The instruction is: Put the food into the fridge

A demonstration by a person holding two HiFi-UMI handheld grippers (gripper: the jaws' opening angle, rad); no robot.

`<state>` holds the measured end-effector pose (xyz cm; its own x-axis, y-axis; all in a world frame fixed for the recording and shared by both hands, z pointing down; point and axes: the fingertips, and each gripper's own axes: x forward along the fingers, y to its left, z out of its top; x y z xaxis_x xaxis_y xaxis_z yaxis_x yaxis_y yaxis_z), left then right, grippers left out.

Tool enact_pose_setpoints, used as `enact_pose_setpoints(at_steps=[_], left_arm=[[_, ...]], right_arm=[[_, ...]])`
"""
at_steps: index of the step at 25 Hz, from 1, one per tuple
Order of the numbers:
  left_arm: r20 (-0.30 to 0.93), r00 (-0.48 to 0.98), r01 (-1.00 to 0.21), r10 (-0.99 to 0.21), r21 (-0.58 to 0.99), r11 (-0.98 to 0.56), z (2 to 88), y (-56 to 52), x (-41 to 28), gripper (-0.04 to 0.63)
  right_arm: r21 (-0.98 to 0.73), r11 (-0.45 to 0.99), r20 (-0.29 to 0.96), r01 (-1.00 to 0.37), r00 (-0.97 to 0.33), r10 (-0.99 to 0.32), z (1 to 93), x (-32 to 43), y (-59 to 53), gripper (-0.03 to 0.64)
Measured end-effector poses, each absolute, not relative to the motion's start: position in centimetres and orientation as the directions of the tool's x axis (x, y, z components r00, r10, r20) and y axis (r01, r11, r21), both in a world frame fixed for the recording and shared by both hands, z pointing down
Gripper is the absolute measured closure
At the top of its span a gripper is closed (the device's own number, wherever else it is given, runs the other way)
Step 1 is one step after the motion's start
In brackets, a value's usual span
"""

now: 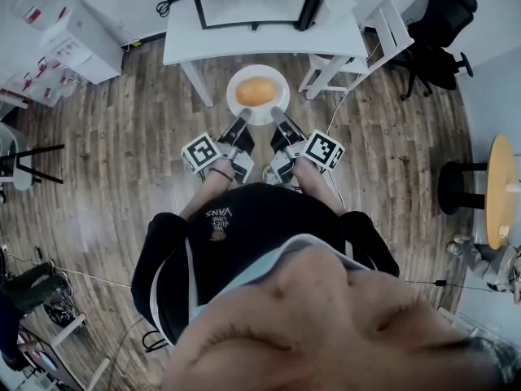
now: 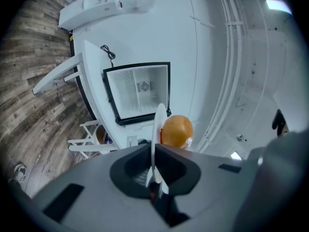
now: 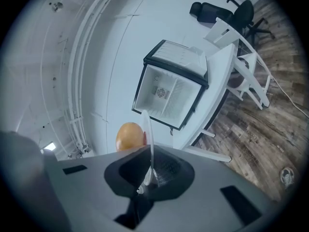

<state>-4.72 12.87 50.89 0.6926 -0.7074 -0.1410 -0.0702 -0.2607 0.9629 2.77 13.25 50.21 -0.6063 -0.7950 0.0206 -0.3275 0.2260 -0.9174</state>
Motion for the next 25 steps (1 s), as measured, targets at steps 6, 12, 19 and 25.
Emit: enact_pose_setpoints(at_steps=[6,12,19,25], left_arm=[[-0.11,0.66,-0.107,-0.743,0.965,-0.238,51.6,9.7,-3.2,0.566],[-0.114,0.628,-0.118,-0.77,0.964,-0.239,51.6,6.8,-1.7,0.566],[-0.113,0.589,-0.114,-0.8,0.969,-0.221,52.1,4.5,0.0,0.566],[-0.11,0.568,-0.111,-0.815,0.972,-0.209,52.5,3.1,0.6,0.566]], right_arm=[[-0.918,0.206,0.059,-0.338,-0.631,-0.773,51.0,4.8,9.9,0.597],[-0.924,0.245,0.018,-0.294,-0.674,-0.739,50.5,6.0,6.5,0.597],[-0.927,0.231,0.049,-0.295,-0.706,-0.706,51.5,7.8,3.9,0.597],[-0.93,0.237,0.044,-0.28,-0.727,-0.686,51.9,8.2,2.2,0.597]])
